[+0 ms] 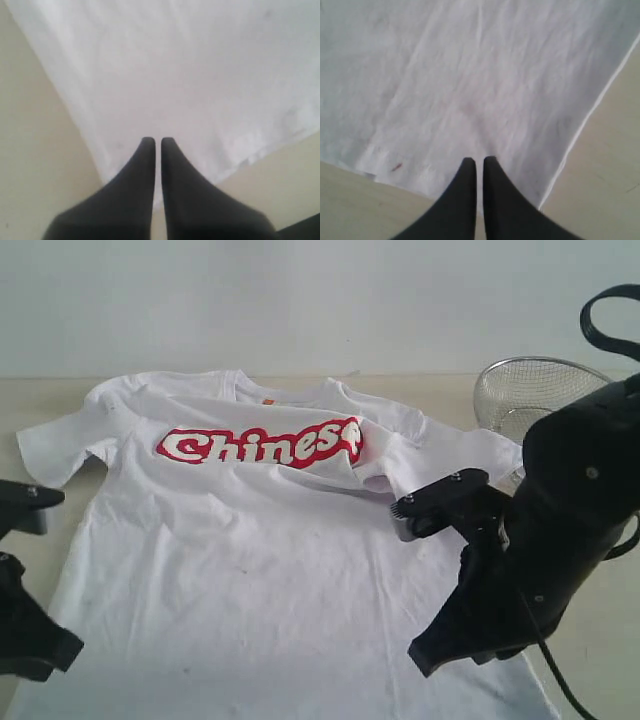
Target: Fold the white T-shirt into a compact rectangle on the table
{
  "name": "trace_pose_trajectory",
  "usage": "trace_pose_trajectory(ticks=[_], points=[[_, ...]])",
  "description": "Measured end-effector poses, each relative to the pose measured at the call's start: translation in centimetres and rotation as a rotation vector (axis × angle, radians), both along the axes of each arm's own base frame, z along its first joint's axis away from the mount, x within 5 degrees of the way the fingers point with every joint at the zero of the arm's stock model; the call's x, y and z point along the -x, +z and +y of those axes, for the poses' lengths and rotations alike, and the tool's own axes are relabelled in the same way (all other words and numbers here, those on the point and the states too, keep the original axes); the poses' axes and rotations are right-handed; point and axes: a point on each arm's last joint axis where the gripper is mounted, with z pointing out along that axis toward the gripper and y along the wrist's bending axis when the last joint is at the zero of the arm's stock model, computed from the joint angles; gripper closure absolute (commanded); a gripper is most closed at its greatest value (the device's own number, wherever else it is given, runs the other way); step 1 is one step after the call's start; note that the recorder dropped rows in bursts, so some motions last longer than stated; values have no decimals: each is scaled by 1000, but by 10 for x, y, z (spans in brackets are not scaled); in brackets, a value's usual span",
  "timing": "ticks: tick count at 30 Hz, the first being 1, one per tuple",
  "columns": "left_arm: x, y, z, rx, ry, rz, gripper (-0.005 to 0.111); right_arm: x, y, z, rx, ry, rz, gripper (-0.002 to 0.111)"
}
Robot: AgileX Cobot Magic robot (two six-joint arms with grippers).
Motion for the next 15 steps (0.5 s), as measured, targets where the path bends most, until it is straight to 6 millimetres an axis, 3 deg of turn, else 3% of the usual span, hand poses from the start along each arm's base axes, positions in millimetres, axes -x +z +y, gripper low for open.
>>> trace_pose_trajectory(ticks=[5, 10, 15], points=[[-1, 15, -12, 160, -58, -113, 102, -3, -9, 1, 13, -16, 21, 108], [-4, 12, -17, 205, -68, -119, 102, -7, -30, 4, 33, -28, 68, 108], [-5, 11, -18, 205, -72, -116, 102, -6, -36, 4, 39, -31, 89, 108]])
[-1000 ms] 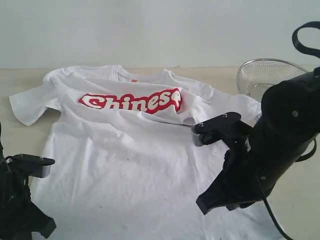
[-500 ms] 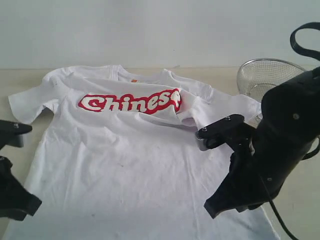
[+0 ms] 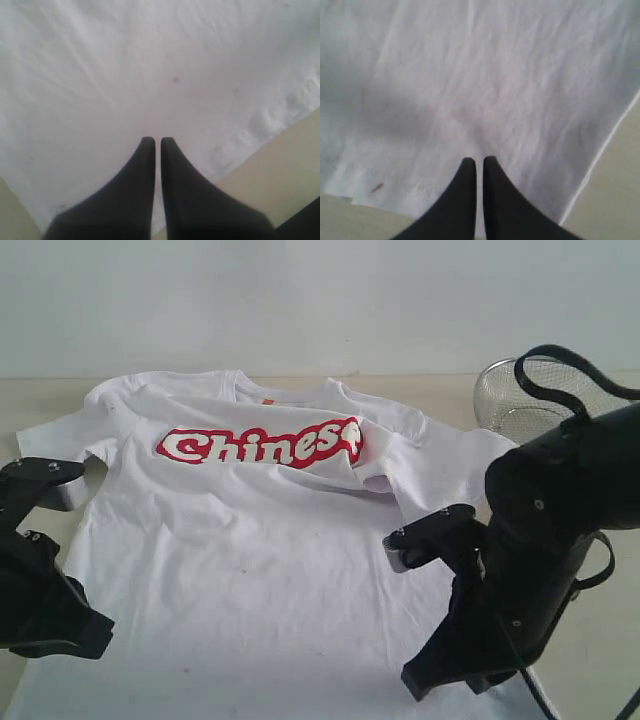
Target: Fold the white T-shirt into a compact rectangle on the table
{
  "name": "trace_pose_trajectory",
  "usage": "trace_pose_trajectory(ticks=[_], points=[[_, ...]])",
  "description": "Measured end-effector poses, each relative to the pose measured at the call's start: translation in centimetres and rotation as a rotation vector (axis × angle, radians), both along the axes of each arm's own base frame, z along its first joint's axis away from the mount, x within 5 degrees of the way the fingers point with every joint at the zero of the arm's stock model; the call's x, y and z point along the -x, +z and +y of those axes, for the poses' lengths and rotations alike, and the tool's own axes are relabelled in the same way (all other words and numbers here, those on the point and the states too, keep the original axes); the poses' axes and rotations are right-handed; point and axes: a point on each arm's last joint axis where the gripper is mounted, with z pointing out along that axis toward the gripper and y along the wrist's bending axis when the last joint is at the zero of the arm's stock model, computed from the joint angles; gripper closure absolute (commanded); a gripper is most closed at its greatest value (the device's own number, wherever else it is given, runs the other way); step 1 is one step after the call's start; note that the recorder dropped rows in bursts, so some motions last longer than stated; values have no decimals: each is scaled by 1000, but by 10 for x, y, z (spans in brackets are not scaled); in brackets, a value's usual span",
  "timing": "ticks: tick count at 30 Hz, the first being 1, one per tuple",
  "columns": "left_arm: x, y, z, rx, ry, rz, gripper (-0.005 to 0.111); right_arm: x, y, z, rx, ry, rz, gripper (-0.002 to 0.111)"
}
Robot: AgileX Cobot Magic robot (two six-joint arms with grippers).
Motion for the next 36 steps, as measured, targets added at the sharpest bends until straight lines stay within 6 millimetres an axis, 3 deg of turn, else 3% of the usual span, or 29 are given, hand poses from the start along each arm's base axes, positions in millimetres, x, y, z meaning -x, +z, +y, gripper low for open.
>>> trace_pose_trajectory(ticks=[9, 20, 27, 36], points=[[0, 0, 0, 1, 2, 0, 102, 17, -17, -9, 19, 11, 31, 108], [0, 0, 0, 3, 3, 3, 102, 21, -17, -4, -38, 23, 76, 108], [1, 0, 0, 5, 0, 12, 102, 17, -9, -2, -84, 21, -17, 108], [1, 0, 0, 5, 0, 12, 102, 16, -22, -2, -44, 22, 51, 108]])
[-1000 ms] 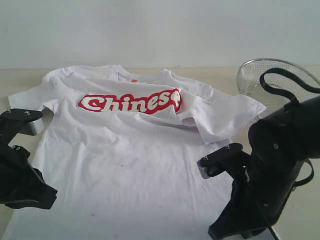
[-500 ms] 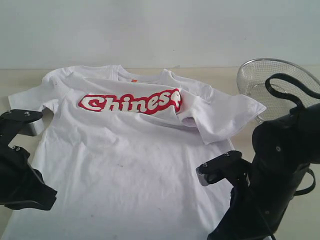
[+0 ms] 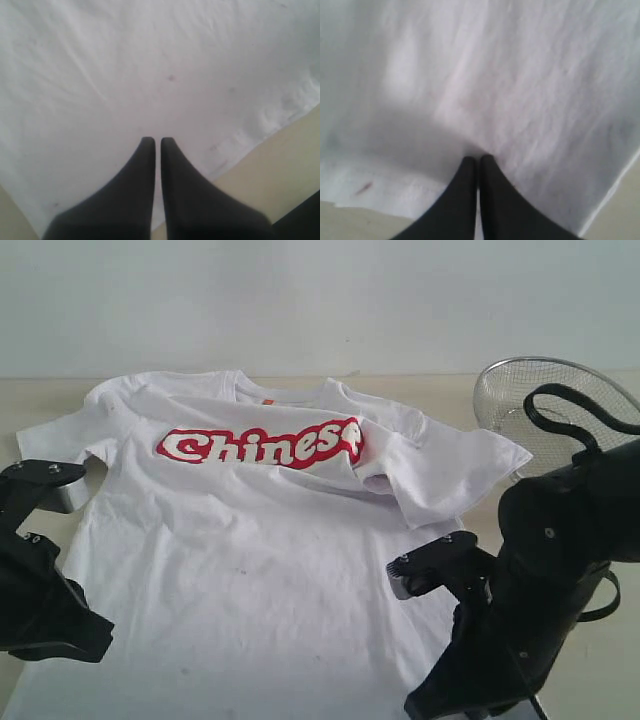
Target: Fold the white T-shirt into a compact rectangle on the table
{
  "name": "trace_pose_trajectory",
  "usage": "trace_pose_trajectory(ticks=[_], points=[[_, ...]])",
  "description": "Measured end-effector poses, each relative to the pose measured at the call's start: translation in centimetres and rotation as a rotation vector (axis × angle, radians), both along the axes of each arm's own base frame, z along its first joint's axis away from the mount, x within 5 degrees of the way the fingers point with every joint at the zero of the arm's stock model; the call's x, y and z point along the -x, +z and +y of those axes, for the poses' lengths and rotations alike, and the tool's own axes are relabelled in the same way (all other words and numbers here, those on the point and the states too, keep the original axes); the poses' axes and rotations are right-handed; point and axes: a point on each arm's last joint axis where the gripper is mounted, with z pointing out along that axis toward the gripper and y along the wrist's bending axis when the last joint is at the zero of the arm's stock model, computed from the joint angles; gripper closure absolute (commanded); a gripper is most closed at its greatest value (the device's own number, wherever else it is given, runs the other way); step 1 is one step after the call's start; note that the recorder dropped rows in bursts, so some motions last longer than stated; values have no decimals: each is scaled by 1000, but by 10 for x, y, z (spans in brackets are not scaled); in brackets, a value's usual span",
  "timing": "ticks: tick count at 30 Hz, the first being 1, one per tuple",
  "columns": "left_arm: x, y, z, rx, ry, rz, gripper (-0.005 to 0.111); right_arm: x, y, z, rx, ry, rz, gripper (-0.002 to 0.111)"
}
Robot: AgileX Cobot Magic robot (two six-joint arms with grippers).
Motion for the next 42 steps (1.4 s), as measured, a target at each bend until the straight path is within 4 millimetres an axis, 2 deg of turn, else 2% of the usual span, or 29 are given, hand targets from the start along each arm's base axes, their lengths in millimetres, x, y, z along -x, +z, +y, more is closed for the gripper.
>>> trace_pose_trajectory(ticks=[9, 20, 28, 31, 33, 37, 40, 41, 42], points=[[0, 0, 0, 0, 0, 0, 102, 6, 0, -2, 25, 6, 67, 108], [0, 0, 0, 0, 0, 0, 102, 25, -2, -9, 83, 49, 264, 108], [0, 0, 0, 0, 0, 0, 102, 34, -1, 3, -84, 130, 331, 108], [0, 0, 0, 0, 0, 0, 102, 34, 10, 4, -110, 139, 285, 108], [0, 0, 0, 0, 0, 0, 102, 30, 24, 3, -102, 133, 216, 108], [0, 0, 0, 0, -1, 2, 102, 19, 52, -8, 7, 68, 55, 108], [0, 0, 0, 0, -1, 2, 102, 6, 73, -19, 113, -8, -97, 96], [0, 0, 0, 0, -1, 2, 102, 1, 79, -22, 132, -29, -143, 89], [0, 0, 0, 0, -1, 2, 102, -6, 87, -27, 140, -68, -186, 77]])
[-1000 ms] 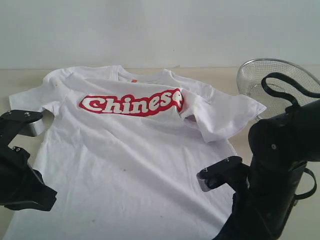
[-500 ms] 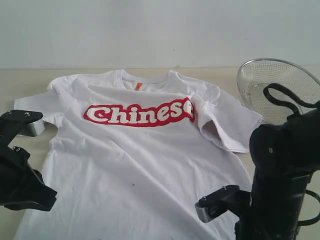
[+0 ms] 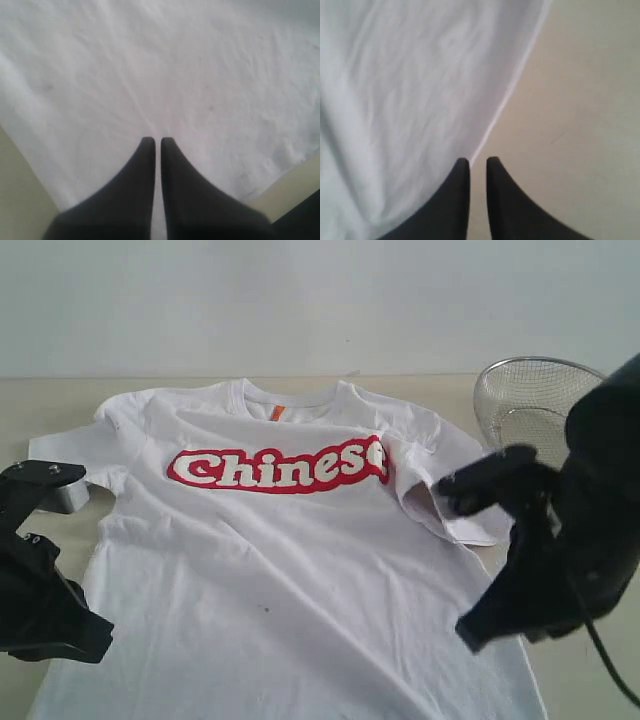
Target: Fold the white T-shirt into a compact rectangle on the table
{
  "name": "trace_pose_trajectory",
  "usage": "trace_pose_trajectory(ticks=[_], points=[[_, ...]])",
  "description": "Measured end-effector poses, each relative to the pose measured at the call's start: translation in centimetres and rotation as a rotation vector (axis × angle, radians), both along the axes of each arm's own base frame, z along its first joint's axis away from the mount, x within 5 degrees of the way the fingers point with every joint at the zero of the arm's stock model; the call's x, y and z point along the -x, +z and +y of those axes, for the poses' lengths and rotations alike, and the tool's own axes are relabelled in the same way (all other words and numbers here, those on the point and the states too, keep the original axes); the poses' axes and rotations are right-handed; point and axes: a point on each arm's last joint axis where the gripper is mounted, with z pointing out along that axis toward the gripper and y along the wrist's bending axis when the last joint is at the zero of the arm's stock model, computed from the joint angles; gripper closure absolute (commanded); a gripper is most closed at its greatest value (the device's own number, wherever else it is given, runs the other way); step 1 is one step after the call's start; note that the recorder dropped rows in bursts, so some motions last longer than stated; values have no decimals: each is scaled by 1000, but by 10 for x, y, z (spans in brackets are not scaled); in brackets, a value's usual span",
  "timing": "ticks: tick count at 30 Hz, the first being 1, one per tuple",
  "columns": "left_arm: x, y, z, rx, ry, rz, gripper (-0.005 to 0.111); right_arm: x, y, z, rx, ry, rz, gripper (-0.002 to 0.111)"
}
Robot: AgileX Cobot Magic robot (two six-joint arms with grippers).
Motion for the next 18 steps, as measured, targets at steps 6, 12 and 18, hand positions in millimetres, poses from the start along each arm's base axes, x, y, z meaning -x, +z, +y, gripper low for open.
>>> trace_pose_trajectory(ticks=[6, 12, 18], points=[[0, 0, 0, 0, -1, 1, 102, -47, 30, -52, -28, -238, -186, 57], [0, 0, 0, 0, -1, 1, 102, -111, 37, -148, -155, -531, -264, 53], [0, 0, 0, 0, -1, 1, 102, -178, 16, -212, -192, -632, -277, 53]])
